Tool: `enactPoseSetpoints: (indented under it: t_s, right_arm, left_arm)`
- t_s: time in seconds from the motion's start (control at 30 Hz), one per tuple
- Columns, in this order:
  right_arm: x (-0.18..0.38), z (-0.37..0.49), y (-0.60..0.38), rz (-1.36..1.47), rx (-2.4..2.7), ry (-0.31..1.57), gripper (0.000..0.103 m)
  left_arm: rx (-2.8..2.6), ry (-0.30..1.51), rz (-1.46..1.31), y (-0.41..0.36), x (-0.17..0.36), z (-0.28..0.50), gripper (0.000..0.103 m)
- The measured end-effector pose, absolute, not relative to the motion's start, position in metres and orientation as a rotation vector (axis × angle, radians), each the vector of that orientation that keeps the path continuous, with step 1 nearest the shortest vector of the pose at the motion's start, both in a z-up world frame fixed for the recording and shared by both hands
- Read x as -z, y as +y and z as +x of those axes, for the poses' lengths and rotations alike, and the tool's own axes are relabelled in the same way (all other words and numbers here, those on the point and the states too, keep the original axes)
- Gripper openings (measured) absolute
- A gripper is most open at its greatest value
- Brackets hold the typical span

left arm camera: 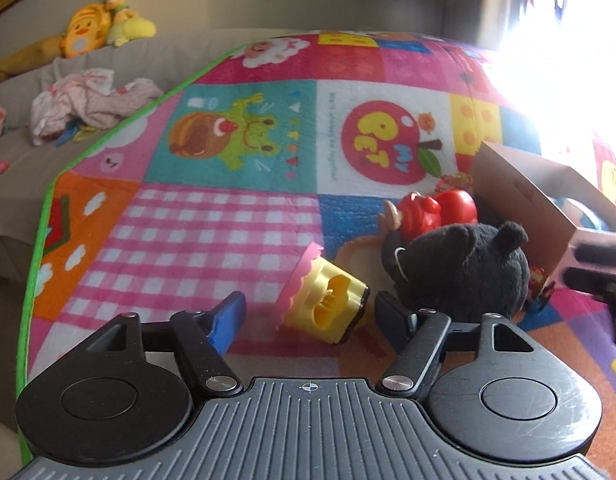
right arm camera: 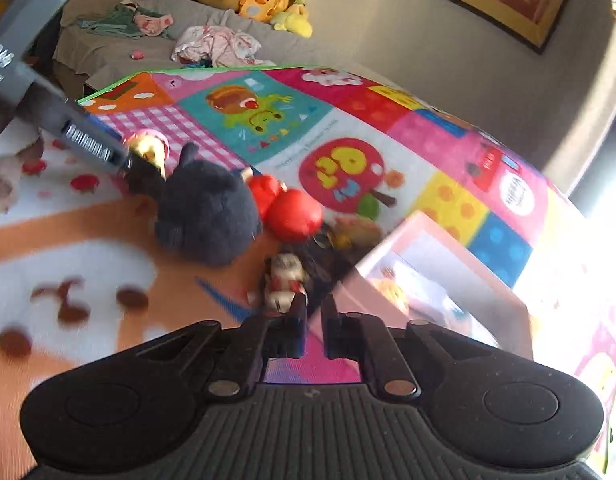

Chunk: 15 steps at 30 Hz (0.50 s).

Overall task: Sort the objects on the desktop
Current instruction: 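Close the left tool on the yellow cup while the right tool grasps the boy figurine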

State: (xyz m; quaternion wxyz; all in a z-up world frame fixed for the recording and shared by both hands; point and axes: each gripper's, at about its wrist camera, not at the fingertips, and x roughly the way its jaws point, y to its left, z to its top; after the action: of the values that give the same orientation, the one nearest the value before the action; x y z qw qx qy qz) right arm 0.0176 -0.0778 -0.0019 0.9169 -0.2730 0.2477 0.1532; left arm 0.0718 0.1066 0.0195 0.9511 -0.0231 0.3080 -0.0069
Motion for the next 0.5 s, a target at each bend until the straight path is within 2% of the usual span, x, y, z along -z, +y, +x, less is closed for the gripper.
enactPoseSetpoints:
  t_s: [0.07, 0.1, 0.13, 0.23, 0.33, 0.4, 0.43, 0.5]
  right_arm:
    - [0.005, 0.028, -0.064, -0.575, -0.31, 0.508, 0.037]
    - [0.009, 0.033, -0.058, -0.593, -0.304, 0.509, 0.039]
    - [0.012, 0.037, -0.052, -0.611, -0.295, 0.512, 0.039]
    - [0.021, 0.047, -0.04, -0.643, -0.286, 0.523, 0.038]
    - [0.029, 0.054, -0.034, -0.672, -0.27, 0.542, 0.036]
    - [0.03, 0.054, -0.036, -0.668, -0.267, 0.553, 0.026]
    - [0.028, 0.05, -0.038, -0.663, -0.276, 0.549, 0.022]
    - [0.021, 0.035, -0.046, -0.629, -0.352, 0.57, 0.022]
  left_arm:
    - [0.023, 0.632, -0.014, 0.103, -0.015, 0.074, 0.081]
    - [0.023, 0.635, 0.0, 0.102, -0.013, 0.075, 0.08]
    - [0.025, 0.64, 0.009, 0.101, -0.011, 0.077, 0.077]
    - [0.035, 0.641, -0.002, 0.104, -0.01, 0.079, 0.058]
    - [0.024, 0.618, 0.004, 0.105, -0.011, 0.078, 0.056]
    - [0.009, 0.601, 0.019, 0.104, -0.015, 0.074, 0.054]
    - [-0.001, 0.591, 0.022, 0.104, -0.018, 0.072, 0.051]
    - [-0.022, 0.574, 0.019, 0.105, -0.027, 0.066, 0.047]
